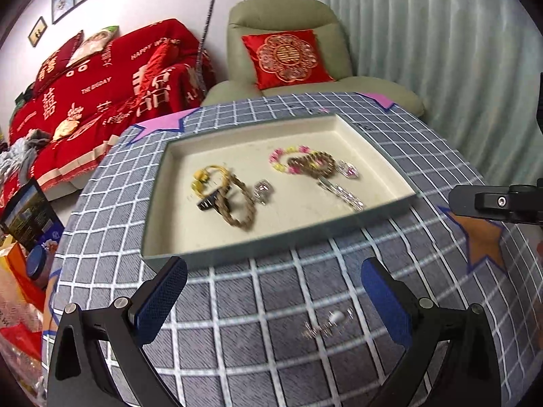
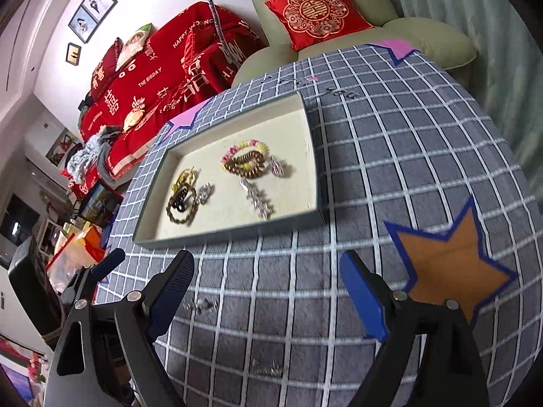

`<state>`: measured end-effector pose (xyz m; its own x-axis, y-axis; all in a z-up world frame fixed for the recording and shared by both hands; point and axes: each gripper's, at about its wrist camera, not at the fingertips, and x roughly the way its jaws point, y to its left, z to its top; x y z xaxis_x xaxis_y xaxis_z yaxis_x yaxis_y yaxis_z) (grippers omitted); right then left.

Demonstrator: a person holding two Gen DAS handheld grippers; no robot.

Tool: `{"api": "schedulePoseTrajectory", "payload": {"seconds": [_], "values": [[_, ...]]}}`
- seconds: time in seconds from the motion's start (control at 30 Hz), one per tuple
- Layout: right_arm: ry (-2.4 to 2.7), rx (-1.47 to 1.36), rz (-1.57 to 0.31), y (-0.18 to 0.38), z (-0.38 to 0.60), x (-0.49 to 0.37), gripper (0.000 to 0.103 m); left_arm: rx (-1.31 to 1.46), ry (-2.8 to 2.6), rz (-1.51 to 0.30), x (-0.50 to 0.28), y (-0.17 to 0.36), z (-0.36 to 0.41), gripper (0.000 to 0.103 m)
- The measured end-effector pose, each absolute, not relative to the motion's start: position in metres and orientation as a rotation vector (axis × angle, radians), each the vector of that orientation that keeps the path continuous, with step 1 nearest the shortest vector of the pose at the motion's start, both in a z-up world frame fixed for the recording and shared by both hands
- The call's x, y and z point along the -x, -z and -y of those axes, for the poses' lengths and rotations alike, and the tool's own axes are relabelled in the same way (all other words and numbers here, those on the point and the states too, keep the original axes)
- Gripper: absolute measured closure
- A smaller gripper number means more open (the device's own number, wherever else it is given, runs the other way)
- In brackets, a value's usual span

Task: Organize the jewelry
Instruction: 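Withdraw both grippers from the box toward the remaining silver pieces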

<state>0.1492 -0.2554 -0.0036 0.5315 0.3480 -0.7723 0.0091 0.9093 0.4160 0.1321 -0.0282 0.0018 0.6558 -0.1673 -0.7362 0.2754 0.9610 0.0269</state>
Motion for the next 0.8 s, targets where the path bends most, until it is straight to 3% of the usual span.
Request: {"api": "schedulePoseTrajectory", "payload": {"seconds": [0.8], "values": [[-0.182,-0.166,-1.08,0.044,0.225,-0.065,0.013,-0.257,0.345,-0.854,-0.091,0.036,0.035,0.0]]}}
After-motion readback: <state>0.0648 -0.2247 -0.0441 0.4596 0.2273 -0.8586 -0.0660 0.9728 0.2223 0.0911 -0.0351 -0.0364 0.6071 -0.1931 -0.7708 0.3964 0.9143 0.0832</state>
